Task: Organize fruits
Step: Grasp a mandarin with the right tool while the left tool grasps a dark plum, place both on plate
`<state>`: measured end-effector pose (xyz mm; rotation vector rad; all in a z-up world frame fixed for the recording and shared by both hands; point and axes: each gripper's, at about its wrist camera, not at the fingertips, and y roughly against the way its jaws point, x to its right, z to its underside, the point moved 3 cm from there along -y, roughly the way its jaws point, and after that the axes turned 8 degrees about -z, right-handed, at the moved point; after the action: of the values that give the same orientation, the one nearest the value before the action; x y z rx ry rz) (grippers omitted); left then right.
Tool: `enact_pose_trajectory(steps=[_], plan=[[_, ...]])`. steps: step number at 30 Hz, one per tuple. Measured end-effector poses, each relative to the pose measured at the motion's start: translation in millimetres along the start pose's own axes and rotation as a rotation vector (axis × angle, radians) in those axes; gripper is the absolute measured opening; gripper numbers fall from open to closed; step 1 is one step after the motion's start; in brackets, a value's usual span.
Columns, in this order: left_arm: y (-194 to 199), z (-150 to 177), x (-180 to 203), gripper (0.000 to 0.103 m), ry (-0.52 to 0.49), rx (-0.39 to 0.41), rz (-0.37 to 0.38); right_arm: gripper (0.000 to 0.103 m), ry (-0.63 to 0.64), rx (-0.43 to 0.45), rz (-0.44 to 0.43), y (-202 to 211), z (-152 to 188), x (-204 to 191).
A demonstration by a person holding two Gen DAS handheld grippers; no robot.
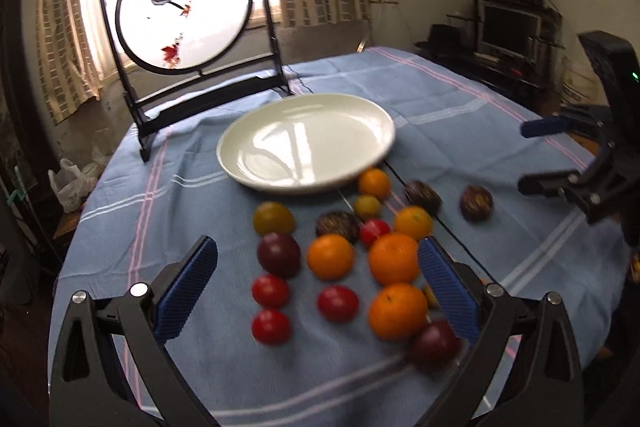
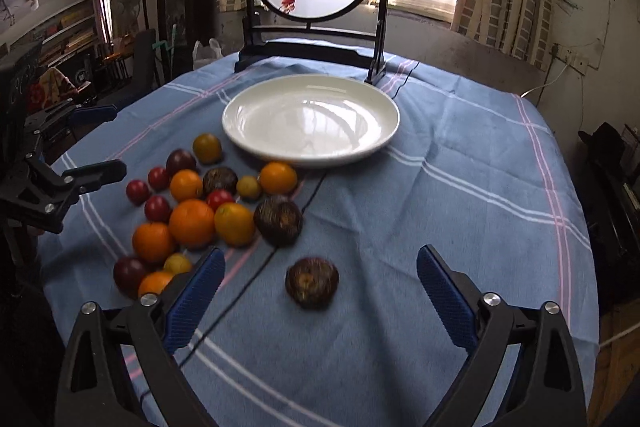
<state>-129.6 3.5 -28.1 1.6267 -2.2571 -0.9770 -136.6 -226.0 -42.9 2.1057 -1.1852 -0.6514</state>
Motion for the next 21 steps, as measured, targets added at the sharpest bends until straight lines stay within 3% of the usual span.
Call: enact_pose_trajectory(steps=[2, 5, 8, 13, 14, 15, 21], plan=[[8.1, 18.5, 13.9, 0.099, -0.032, -0.039, 0.088, 0.068, -0.037, -0.036, -0.114, -0.9, 14.8, -8.6], [12.4, 43.7, 36.4, 0.099, -0.069, -0.092, 0.177, 0.066, 0.035, -0.084, -0.194, -12.0, 26.0, -39.9], [10.9, 54.6, 45.6, 0.099, -0.082, -0.123, 0.193, 0.066, 0.115, -0.122, -0.246, -28.3, 26.1, -70.9], [8.2, 58.6, 40.6, 0.099, -0.066, -0.152, 0.201, 0.066, 0.169, -0.177, -0.279, -54.3, 21.5, -93.1], [7.2, 58.9, 40.0, 0.099, -0.064, -0.16, 0.203, 0.063, 0.182, -0.181, -0.272, -57.6, 21.0, -94.6], [5.4, 60.2, 40.3, 0.099, -0.06, -0.169, 0.206, 0.044, 0.193, -0.196, -0.272, -61.3, 21.1, -95.7], [-13.8, 54.6, 48.3, 0.095, -0.05, -0.203, 0.229, 0.042, 0.182, -0.158, -0.252, -39.3, 15.8, -83.5]])
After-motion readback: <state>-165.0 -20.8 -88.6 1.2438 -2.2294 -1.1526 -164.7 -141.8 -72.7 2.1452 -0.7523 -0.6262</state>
